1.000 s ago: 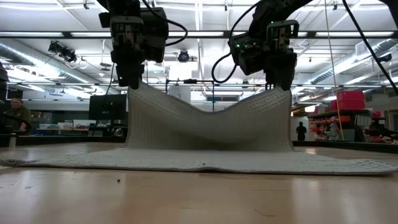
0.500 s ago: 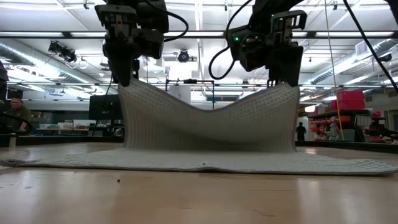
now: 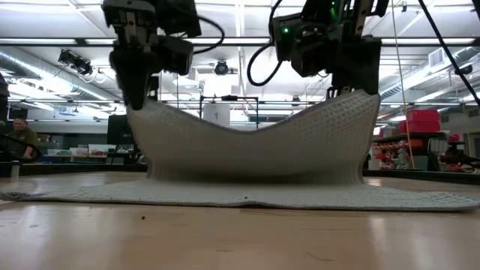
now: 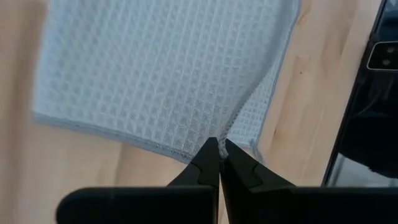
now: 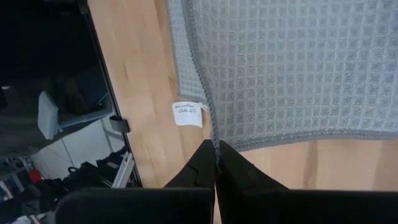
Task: Fold microfiber towels
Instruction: Fold the gray microfiber towel
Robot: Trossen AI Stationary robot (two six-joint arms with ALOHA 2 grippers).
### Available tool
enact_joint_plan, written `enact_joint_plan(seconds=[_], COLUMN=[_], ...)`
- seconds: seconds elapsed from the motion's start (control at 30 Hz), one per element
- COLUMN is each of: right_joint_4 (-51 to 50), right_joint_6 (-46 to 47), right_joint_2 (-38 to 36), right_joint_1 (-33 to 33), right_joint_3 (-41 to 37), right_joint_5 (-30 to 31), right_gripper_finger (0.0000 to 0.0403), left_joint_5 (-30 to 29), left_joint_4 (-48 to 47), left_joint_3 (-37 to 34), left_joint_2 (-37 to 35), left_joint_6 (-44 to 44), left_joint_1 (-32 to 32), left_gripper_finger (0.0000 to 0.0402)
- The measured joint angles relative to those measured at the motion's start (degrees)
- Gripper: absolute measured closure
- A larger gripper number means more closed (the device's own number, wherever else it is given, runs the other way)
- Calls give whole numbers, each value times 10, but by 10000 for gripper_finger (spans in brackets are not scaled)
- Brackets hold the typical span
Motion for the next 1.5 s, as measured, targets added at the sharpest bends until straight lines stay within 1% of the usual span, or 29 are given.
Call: enact_joint_plan(seconds=[0.13, 0.3, 0.43, 0.7, 1.03, 1.17, 1.3, 1.5], right_joint_4=[13, 34, 60, 96, 154, 179, 193, 206], right_joint_6=[15, 29, 51, 72, 103, 109, 133, 141], right_joint_2=[0, 0, -1, -1, 0, 0, 0, 0], right_joint_1=[20, 40, 47, 47, 62, 73, 73, 78], right_joint_3=[0, -2, -25, -83, -107, -109, -126, -152], right_joint_5=[0, 3, 4, 1, -17, -17, -16, -23], right_gripper_finger=[403, 403, 403, 403, 403, 403, 403, 403], left_joint_5=[8, 14, 18, 15, 12, 27, 36, 37], left_joint_4=[36, 85, 124, 131, 156, 190, 228, 253], left_joint_3=[-34, -51, -65, -70, -73, -111, -148, -152], left_joint_2=[0, 0, 0, 0, 6, 6, 6, 6], left_joint_6=[-31, -60, -89, -91, -102, -129, -166, -179], left_joint_1=[-20, -37, -39, -39, -39, -41, -54, -72], left_gripper_finger=[399, 399, 399, 399, 399, 399, 399, 399])
